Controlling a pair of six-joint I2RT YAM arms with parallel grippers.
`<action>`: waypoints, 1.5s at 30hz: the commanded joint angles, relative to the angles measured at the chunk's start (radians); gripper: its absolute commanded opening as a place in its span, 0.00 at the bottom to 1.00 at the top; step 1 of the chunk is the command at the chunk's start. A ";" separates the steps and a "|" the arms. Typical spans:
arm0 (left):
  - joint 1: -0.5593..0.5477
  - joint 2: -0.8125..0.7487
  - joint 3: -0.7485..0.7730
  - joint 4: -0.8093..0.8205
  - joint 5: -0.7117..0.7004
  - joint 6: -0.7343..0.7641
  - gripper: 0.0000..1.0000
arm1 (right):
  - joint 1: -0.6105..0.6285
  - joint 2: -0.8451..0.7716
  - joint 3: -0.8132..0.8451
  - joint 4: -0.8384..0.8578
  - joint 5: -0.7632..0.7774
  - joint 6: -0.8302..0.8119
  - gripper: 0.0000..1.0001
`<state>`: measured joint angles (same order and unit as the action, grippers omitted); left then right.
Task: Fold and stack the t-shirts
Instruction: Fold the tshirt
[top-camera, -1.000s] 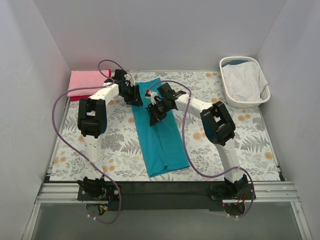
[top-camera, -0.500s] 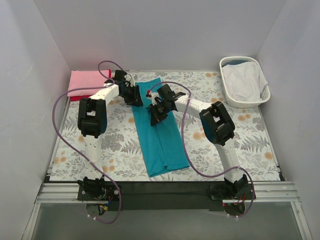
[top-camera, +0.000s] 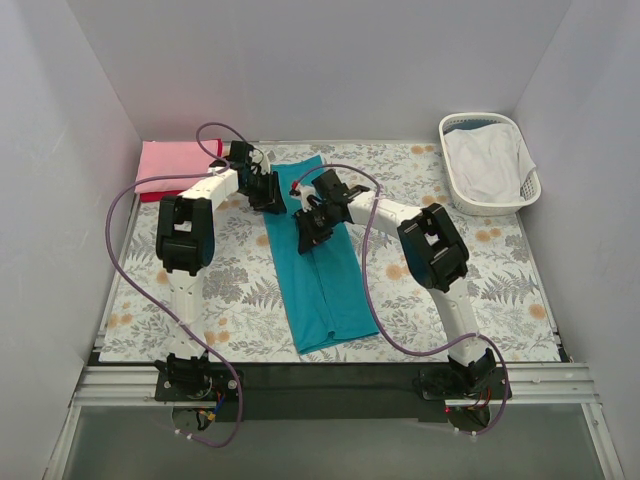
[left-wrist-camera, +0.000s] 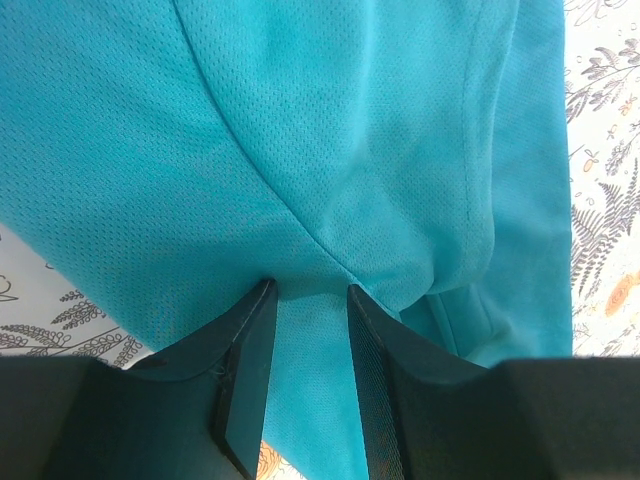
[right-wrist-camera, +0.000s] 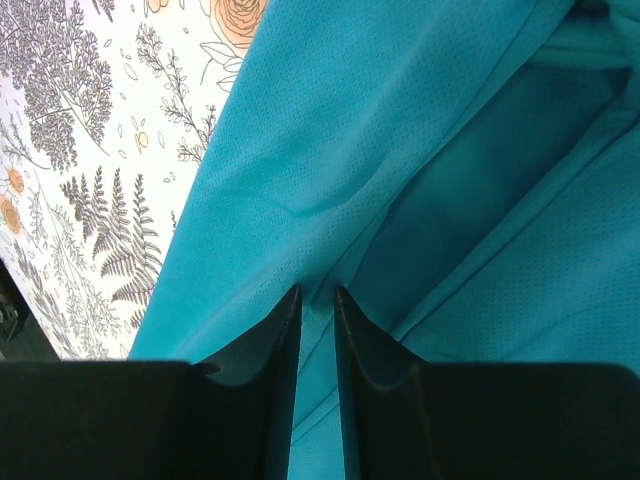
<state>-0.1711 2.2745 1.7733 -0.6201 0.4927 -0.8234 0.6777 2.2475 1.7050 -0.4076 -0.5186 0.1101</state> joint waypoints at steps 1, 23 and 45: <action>0.007 0.006 0.005 0.002 0.004 -0.002 0.34 | 0.008 0.017 0.008 0.021 -0.008 0.007 0.26; 0.007 0.049 0.020 -0.026 -0.131 -0.006 0.27 | 0.006 -0.114 -0.088 0.021 0.025 0.008 0.01; 0.022 -0.234 -0.092 0.074 0.113 0.026 0.36 | -0.036 -0.281 -0.142 0.030 -0.113 0.002 0.43</action>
<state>-0.1658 2.2486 1.7416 -0.6086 0.5205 -0.8158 0.6632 2.1162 1.5631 -0.3790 -0.5301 0.1200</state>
